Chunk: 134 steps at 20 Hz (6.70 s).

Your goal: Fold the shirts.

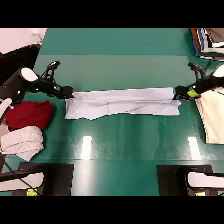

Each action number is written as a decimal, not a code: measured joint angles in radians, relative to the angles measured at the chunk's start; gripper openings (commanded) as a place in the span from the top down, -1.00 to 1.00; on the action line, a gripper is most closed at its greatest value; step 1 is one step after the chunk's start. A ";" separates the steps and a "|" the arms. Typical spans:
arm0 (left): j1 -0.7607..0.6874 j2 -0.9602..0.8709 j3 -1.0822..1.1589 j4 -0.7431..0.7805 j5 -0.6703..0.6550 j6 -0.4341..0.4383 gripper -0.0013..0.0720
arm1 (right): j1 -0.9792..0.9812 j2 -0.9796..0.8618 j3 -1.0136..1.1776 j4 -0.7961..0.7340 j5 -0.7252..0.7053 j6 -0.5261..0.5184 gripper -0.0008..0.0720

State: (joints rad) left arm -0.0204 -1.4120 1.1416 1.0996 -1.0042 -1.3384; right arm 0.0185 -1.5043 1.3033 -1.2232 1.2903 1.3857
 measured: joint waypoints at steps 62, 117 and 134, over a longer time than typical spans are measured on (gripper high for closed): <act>0.003 -0.071 0.668 0.229 -0.280 -0.155 0.90 | 0.792 -0.385 0.731 0.540 -0.149 -0.146 -0.78; -0.266 0.018 0.671 0.110 -0.266 -0.128 0.90 | -0.593 0.060 0.336 0.319 -0.153 -0.004 0.95; -0.266 0.018 0.671 0.112 -0.282 -0.084 0.90 | -0.608 0.450 0.058 -0.209 0.094 0.142 0.95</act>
State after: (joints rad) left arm -0.2867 -1.3941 1.8126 1.2118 -1.2861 -1.4223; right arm -0.5892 -1.0542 1.3613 -1.4319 1.3846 1.5276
